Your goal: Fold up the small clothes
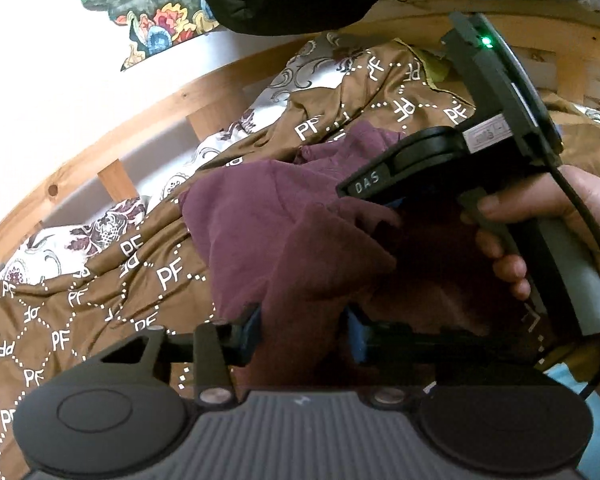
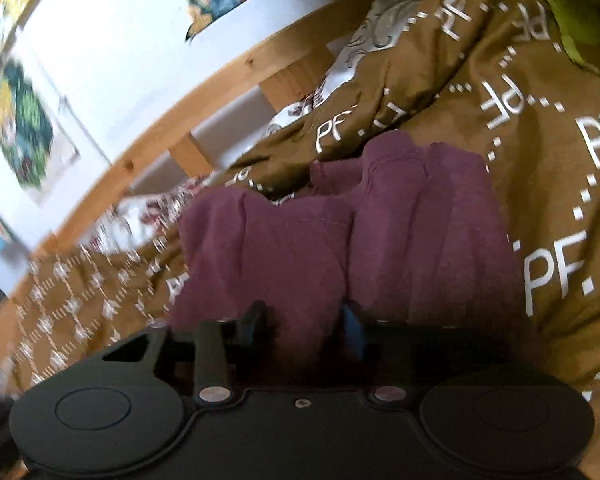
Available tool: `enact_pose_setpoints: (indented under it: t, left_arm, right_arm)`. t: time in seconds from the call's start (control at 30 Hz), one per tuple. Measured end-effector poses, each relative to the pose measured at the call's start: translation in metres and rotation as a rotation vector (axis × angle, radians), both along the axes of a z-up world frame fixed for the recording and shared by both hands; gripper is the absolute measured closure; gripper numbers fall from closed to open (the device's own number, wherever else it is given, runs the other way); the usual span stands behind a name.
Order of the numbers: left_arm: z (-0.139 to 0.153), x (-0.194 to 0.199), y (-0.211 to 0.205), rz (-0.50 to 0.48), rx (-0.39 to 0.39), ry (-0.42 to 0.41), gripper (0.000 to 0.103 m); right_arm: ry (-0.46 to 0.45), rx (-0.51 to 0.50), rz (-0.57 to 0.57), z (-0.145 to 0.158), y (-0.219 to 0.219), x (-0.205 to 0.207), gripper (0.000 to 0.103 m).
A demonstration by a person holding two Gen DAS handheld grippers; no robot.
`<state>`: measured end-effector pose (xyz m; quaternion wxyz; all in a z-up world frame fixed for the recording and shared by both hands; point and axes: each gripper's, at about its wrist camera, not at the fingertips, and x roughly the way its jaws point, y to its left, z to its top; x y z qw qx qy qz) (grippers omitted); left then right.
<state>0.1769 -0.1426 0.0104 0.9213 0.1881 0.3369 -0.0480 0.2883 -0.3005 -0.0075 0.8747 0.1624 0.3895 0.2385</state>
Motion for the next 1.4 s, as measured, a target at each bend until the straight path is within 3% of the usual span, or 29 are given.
enact_pose_setpoints:
  t: [0.03,0.1,0.2,0.43,0.63,1.27,1.4]
  left_arm:
    - [0.000,-0.001,0.000,-0.005,0.002,-0.002,0.065]
    - [0.000,-0.002,0.000,-0.013,-0.005,-0.003,0.075]
    - [0.003,-0.005,-0.003,-0.030,-0.021,-0.011,0.081]
    - [0.007,-0.010,-0.018,-0.100,-0.074,-0.032,0.082]
    - [0.006,-0.010,-0.034,-0.158,-0.103,-0.030,0.083]
    - [-0.013,-0.019,-0.051,-0.197,-0.165,0.002,0.079]
    - [-0.010,-0.022,-0.048,-0.198,-0.204,0.012,0.069]
  right_arm:
    - [-0.008,-0.007,0.007,0.000,0.001,-0.001,0.070]
    - [-0.029,-0.003,0.013,0.001,0.001,-0.003,0.090]
    - [-0.078,0.005,0.009,0.009,-0.003,-0.009,0.093]
    - [-0.219,0.020,-0.028,0.045,-0.018,-0.022,0.095]
    - [-0.271,-0.017,-0.079,0.059,-0.040,-0.033,0.095]
    - [-0.133,-0.112,-0.210,0.045,-0.076,-0.046,0.095]
    - [-0.095,-0.102,-0.215,0.040,-0.079,-0.044,0.092]
